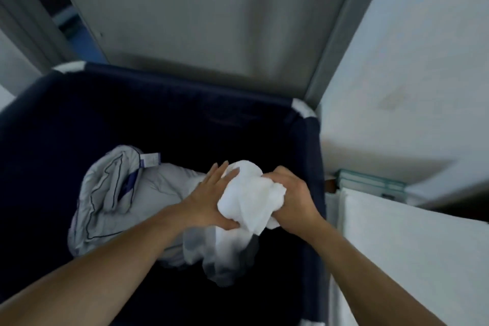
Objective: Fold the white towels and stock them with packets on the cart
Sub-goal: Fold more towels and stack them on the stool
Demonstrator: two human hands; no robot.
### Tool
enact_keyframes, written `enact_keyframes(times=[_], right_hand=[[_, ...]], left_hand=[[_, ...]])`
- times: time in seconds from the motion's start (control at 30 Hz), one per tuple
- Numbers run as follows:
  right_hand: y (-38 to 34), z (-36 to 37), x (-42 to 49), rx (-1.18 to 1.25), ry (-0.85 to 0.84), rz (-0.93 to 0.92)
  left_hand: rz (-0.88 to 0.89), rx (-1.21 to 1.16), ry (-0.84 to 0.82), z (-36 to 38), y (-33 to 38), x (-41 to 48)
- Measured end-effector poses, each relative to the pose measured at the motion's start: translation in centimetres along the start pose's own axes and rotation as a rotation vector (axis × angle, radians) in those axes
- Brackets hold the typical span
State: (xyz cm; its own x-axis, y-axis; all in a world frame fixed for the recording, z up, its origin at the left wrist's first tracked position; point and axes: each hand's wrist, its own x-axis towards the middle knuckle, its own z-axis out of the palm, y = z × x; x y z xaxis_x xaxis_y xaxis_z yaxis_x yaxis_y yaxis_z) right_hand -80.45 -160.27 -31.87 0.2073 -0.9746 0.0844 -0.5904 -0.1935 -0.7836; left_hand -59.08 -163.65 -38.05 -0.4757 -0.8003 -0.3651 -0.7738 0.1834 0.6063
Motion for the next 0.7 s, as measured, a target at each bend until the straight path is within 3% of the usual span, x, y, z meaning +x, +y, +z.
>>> enact_keyframes(times=[0.1,0.23,0.43,0.6,0.7], right_hand=[[-4.1,-6.3,-1.9,0.145,0.127,-0.038],[-8.5,-15.1,-4.3,0.224,0.314,-0.068],[-9.4,-22.9,-8.7,0.146,0.300,-0.193],[-8.0,-24.7,-13.6,0.076,0.215,-0.097],[-8.7,-25.7,-14.8,0.063,0.267,-0.043]], left_hand=[[-0.028,-0.288,0.192,-1.4,7.9,-2.7],[0.056,-0.380,0.432,-4.4,17.5,-4.9],[0.145,-0.612,0.497,-8.3,28.9,-7.1],[0.113,-0.768,0.562,-9.4,35.7,-7.9],[0.144,-0.879,0.454,-10.5,39.4,-8.3]])
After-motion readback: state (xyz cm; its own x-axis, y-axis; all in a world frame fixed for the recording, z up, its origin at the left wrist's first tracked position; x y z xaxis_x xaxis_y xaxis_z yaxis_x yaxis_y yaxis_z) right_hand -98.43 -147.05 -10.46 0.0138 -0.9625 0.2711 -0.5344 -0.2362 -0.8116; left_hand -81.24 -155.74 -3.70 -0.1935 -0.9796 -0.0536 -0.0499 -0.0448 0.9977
